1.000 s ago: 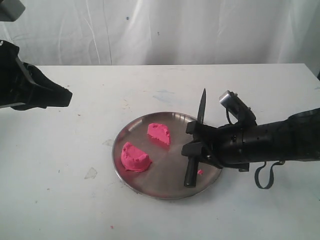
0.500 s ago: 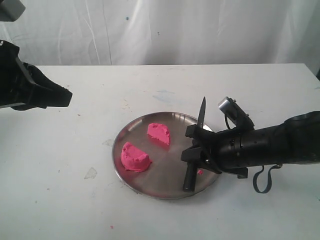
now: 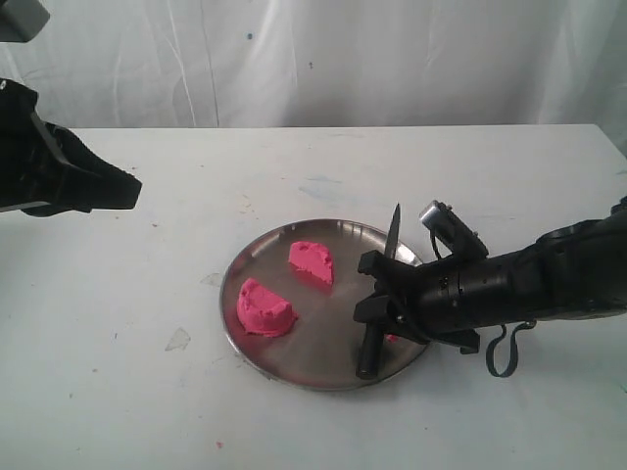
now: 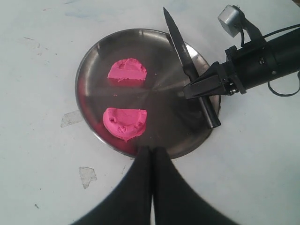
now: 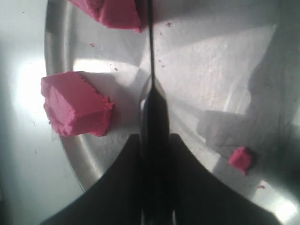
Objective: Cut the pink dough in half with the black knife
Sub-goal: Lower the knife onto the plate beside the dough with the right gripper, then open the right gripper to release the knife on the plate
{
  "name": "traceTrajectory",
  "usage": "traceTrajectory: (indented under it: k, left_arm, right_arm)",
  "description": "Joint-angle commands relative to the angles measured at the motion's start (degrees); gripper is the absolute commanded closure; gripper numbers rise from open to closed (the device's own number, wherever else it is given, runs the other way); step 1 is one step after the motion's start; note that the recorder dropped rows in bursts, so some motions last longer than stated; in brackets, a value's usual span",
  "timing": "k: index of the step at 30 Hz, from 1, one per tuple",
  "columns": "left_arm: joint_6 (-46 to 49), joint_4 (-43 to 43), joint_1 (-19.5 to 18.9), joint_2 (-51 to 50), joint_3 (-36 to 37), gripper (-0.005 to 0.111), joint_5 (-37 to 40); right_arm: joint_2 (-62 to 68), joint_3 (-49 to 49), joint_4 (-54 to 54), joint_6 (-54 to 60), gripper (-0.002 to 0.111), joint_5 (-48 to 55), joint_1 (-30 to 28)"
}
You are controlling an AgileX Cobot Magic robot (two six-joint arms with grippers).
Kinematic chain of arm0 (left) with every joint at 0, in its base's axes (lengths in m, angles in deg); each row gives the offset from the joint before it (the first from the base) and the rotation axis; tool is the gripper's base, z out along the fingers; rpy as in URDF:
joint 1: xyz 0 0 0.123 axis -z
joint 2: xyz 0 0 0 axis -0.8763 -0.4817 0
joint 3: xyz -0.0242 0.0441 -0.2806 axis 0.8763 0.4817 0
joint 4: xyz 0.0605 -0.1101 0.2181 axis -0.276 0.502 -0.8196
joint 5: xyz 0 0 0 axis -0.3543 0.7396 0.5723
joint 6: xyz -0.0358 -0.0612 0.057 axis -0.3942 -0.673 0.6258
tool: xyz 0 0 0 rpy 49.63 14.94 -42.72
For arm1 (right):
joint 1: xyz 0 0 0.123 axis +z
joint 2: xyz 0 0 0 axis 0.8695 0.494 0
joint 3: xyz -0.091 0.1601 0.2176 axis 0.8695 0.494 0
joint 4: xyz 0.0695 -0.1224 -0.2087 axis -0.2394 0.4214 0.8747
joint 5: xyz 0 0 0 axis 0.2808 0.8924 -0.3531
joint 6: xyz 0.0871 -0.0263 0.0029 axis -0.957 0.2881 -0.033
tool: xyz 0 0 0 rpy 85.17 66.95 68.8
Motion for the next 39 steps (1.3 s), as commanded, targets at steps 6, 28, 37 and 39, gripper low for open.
traceTrajectory:
  k: [6,28,37,39]
  left_arm:
    - [-0.01,0.98,0.14,0.62,0.27,0.107,0.73]
    - [-0.01,0.98,0.14,0.62,0.27,0.107,0.73]
    - [-0.01,0.98,0.14,0.62,0.27,0.107,0.73]
    - [-0.01,0.98,0.14,0.62,0.27,0.107,0.73]
  right_arm:
    - [0.32,-0.33,-0.01,0.08,0.1,-1.37,-0.57]
    - [0.32,-0.33,-0.01,0.08,0.08,-2.24,-0.57]
    - [-1.33,-0.33,-0.01,-0.3,0.08,-3.29,-0.57]
    - [-3.01,-0.22,-0.01,-0.3,0.08,-4.63,-0.69]
